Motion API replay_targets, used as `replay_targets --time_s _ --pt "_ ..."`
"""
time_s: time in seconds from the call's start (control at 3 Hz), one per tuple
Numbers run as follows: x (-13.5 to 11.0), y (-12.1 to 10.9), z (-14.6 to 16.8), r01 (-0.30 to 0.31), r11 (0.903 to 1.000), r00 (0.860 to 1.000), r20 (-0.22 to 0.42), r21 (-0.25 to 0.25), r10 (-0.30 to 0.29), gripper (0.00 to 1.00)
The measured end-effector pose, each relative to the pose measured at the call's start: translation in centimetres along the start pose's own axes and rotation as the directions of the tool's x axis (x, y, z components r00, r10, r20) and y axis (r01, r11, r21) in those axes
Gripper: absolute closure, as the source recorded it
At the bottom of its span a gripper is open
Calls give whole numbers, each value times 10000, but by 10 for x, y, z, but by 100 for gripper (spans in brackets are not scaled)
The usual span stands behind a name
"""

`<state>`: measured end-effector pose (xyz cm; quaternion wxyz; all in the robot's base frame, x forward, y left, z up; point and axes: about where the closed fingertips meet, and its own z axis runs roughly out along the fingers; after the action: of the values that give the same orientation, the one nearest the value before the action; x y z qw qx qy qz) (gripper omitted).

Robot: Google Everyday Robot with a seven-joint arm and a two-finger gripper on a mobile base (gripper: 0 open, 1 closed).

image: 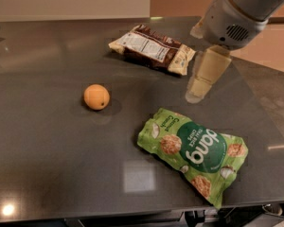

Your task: Pick orange

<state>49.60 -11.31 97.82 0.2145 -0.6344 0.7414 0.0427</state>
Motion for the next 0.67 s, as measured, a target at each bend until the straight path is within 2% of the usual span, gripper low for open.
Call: replay_targets --time_s 0.67 --pt "-66 -7 50 249 9993 9966 794 -290 -225 0"
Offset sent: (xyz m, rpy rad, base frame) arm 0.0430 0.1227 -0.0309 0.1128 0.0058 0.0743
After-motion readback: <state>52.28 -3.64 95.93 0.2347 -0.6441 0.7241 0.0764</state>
